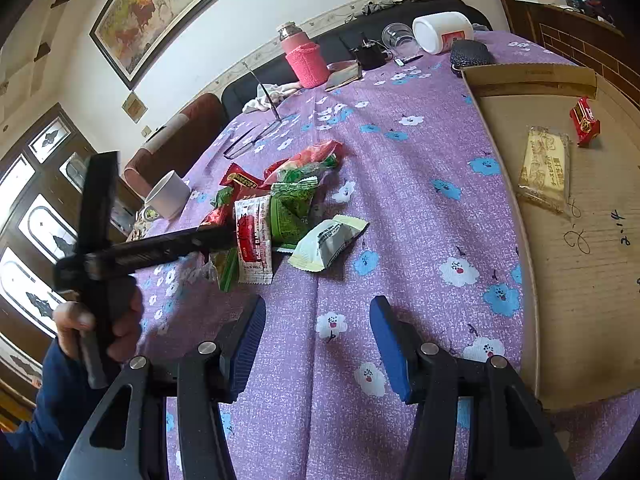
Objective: Organize snacks
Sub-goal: 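Grasp the red foil snack packet with the left tool, then grasp the white wrapped candy with the right tool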
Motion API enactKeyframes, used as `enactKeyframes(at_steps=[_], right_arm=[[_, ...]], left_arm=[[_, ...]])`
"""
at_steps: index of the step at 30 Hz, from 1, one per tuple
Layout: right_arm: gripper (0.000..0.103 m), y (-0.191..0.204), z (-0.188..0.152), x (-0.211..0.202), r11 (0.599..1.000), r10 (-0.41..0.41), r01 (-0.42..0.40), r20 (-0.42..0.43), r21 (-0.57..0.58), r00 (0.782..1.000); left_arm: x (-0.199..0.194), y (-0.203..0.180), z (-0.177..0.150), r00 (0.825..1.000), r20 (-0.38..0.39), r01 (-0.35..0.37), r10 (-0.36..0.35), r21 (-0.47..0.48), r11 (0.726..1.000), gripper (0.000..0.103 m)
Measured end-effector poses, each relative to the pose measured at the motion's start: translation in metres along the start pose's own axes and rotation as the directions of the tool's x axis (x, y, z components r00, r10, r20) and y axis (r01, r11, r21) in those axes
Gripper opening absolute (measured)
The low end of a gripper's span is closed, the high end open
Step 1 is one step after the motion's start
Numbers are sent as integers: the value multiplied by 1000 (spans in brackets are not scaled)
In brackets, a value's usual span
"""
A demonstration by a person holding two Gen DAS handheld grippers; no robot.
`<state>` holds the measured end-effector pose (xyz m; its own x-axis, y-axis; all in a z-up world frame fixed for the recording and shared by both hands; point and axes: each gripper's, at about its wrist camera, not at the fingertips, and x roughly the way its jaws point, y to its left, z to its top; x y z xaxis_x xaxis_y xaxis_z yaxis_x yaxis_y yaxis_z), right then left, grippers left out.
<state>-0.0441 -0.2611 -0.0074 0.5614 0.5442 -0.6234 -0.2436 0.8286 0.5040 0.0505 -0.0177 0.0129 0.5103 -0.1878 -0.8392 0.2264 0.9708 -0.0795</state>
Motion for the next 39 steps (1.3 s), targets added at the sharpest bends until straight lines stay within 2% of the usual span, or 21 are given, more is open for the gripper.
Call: enactKeyframes(at_steps=[2,3,4,5,6,16,20,23,26,30,32,34,37,39], right_arm=[[58,0,0,0,1000,-2,2,1,2,1000],[58,0,0,0,1000,-3,3,2,2,1000],[58,0,0,0,1000,-3,3,2,2,1000],[58,0,0,0,1000,-2,2,0,2,1000],[58,0,0,0,1000,-4,4,-1,0,1000],[58,-1,1,-1,1000,-17,17,6,21,1000],[53,4,14,-8,998,-10,11,-12,65,1000],[51,11,36,-8,992,-65,67,-25,107,998],[36,14,53,10,985,-115,125,-83,123,990],[32,8,62,42,965,-157,188,-173,181,972],[32,7,63,50,961,-174,207,-179,184,968],[32,10,64,60,955,-221,252,-194,155,956],[26,19,62,65,948,-291,309,-183,77,939],[24,20,60,64,950,-291,306,-175,66,941]], left_arm=[[3,-2,-4,999,28,-21,20,7,1000,81],[2,-2,-5,999,39,-27,27,6,1000,70],[0,-2,-5,998,53,-43,43,2,999,53],[-1,-2,-4,997,60,-49,49,1,999,45],[-2,0,-4,997,66,-40,40,-9,999,34],[-17,8,-4,991,127,38,-34,-32,999,33],[-22,7,-3,989,138,57,-53,-29,998,33],[-28,5,-3,985,158,75,-70,-27,997,33],[-36,5,-4,981,177,90,-84,-26,996,33],[-40,5,-4,977,190,100,-93,-29,995,33],[-41,5,-4,977,193,104,-96,-31,994,33],[-42,4,-3,976,191,112,-105,-26,993,33],[-43,2,-4,975,195,113,-108,-15,993,33],[-44,0,-4,974,198,111,-107,-8,994,33]])
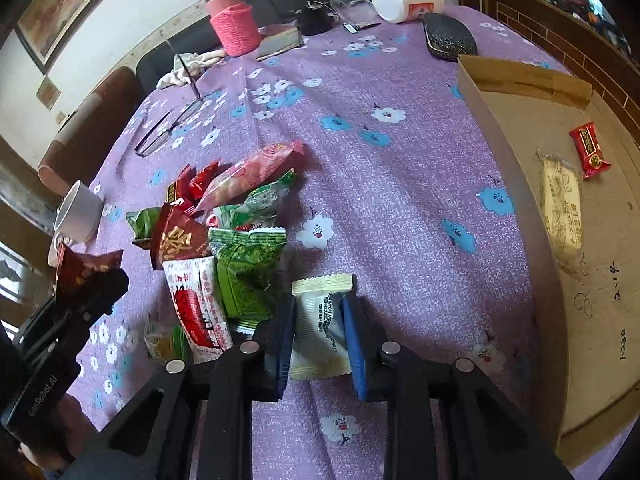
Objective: Organize snacks
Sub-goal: 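Grasp the white wrapped candy with the right tool, then carry both snacks to the tray, right tool releasing the white candy while left releases the red packet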
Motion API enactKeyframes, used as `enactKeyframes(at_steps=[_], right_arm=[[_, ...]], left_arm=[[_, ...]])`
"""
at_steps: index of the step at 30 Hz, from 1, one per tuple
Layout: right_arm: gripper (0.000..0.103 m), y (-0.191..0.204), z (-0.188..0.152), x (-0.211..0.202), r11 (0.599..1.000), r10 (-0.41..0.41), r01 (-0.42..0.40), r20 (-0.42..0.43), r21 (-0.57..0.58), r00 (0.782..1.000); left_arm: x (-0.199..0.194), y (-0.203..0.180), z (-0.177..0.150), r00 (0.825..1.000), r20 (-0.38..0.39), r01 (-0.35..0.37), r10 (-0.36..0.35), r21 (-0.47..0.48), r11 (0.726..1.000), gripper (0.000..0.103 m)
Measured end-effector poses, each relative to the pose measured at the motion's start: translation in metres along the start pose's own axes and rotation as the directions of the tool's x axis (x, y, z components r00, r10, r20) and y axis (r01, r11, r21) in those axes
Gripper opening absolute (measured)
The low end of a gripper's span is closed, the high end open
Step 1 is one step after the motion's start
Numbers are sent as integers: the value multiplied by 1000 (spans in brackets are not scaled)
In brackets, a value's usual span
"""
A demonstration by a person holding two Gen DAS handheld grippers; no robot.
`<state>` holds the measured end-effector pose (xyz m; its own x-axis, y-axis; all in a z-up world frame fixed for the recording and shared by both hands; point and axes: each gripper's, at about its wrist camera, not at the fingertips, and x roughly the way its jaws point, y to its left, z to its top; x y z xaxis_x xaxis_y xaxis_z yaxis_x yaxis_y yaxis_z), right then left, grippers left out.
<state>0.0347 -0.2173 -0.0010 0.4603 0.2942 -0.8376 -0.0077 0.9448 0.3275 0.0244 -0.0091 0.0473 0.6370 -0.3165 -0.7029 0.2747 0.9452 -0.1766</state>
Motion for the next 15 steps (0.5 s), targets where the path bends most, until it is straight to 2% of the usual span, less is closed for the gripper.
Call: enactKeyframes(at_steps=[4,8,15], right_arm=[[23,-8,2,-14,997,70,-70,46,17,997],[23,-12,15,-31,997,76,-78,124,13,989],[23,-7,41,-28,990,142,-143,171,-8,975]], left_arm=[[-1,0,0,1000,7,6,-6,-2,1000,33],[-1,0,1,1000,16,15,-15,-7,1000,33],[4,-1,1,1000,11,7,-7,-6,1000,33]])
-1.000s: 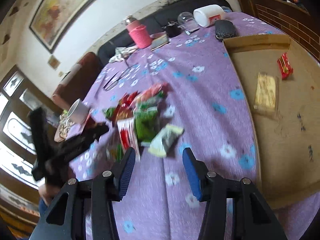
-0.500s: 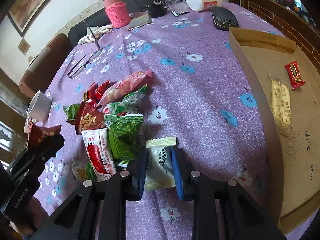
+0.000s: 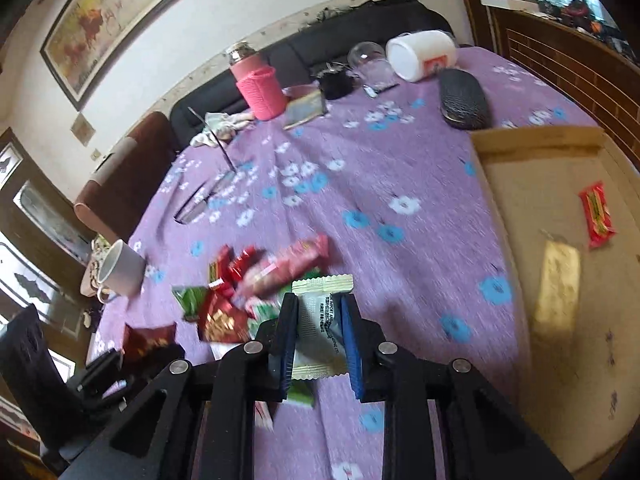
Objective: Organize snacks
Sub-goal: 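Carry both snacks to the tray, right tool releasing the white candy while left releases the red packet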
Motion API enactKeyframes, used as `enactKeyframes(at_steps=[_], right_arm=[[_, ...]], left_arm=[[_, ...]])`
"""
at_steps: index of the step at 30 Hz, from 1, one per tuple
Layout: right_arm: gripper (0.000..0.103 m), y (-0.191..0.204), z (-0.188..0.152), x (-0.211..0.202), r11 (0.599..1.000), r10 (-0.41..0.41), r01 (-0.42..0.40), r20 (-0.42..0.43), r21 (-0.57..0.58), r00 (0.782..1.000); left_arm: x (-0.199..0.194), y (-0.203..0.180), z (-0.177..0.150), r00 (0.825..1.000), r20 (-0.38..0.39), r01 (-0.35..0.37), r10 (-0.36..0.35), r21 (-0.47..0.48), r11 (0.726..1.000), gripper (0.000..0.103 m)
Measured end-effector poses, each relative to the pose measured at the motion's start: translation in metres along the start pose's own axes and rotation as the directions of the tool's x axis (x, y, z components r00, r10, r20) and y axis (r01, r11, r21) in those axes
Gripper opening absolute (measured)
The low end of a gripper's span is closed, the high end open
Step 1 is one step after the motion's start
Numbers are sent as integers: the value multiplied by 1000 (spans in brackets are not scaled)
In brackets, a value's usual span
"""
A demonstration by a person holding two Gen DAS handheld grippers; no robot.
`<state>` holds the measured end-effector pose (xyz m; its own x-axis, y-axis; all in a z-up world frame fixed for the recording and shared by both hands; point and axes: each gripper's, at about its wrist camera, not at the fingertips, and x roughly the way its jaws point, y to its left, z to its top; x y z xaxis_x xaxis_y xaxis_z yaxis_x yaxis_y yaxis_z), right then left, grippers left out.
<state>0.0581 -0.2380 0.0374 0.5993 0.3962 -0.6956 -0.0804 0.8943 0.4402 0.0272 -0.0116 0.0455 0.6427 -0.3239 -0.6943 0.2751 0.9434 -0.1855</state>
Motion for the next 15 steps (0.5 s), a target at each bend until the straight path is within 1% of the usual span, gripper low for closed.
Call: enactKeyframes(at_steps=[3,6,8,11,15], right_arm=[[23,5,9,4,999,38,-37,30,-31,999],[23,0,14,-7,996,77,-72,94,-57,993],[23,-9,18,-16,995,88,-82,120,-56,989],[23,-31,25,-28,995,104,-104,148,-7,983],[23,-63,35,-38,994,68,-81,159,76,985]], left_arm=[[4,1,0,1000,-6,-14,14,3,1000,33],[7,1,0,1000,-10,-25,25,7,1000,33],[9,-1,1,1000,-13,-20,20,12,1000,33],[9,-4,-1,1000,-14,-4,4,26,1000,33],[10,-10,-2,1000,-9,14,-14,38,999,33]])
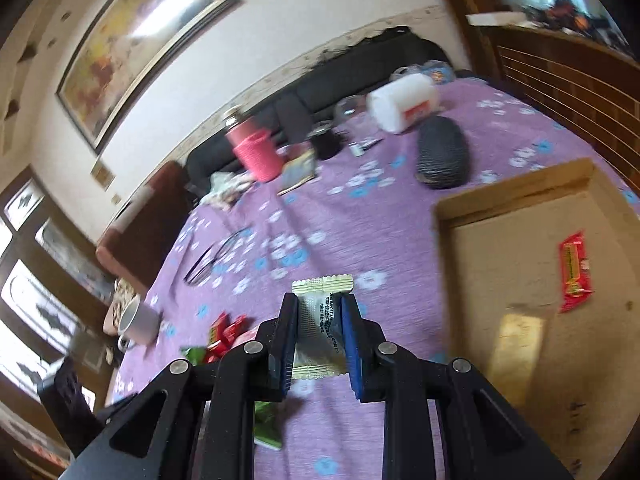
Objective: Organize snacks
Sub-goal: 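Carry both snacks to the tray, right tool releasing the white candy while left releases the red packet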
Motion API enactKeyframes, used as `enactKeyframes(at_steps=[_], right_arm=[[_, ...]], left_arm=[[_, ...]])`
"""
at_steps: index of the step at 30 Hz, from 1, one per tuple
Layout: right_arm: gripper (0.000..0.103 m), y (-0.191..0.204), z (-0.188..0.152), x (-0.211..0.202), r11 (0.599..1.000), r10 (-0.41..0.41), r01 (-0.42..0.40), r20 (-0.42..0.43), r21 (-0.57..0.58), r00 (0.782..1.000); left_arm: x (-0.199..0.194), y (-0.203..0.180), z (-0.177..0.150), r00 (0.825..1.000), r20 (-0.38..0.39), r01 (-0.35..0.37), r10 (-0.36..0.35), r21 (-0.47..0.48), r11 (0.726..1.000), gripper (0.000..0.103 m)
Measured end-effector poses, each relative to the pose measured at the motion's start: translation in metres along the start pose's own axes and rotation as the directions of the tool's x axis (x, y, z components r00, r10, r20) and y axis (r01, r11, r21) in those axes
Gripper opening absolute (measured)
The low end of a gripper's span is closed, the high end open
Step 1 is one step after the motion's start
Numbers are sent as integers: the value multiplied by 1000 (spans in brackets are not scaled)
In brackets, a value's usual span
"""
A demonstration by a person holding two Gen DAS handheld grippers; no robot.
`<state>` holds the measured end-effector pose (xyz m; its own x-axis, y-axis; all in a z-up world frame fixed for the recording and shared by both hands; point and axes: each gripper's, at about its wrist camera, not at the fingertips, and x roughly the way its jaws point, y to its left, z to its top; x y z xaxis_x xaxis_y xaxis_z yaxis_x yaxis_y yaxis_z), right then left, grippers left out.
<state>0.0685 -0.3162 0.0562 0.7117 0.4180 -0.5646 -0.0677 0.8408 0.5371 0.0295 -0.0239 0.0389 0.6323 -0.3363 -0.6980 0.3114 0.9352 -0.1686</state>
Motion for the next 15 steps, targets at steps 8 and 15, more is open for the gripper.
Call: enactKeyframes(at_steps=[8,15], right_arm=[[23,-57,16,-16,986,-37,35,9,161,999],[23,-101,23,-38,956,-73,57,47,289,996]], left_arm=[[2,-15,3,999,-29,21,-22,-10,1000,33],[-1,-69,24,998,-29,63,-61,67,996,33]])
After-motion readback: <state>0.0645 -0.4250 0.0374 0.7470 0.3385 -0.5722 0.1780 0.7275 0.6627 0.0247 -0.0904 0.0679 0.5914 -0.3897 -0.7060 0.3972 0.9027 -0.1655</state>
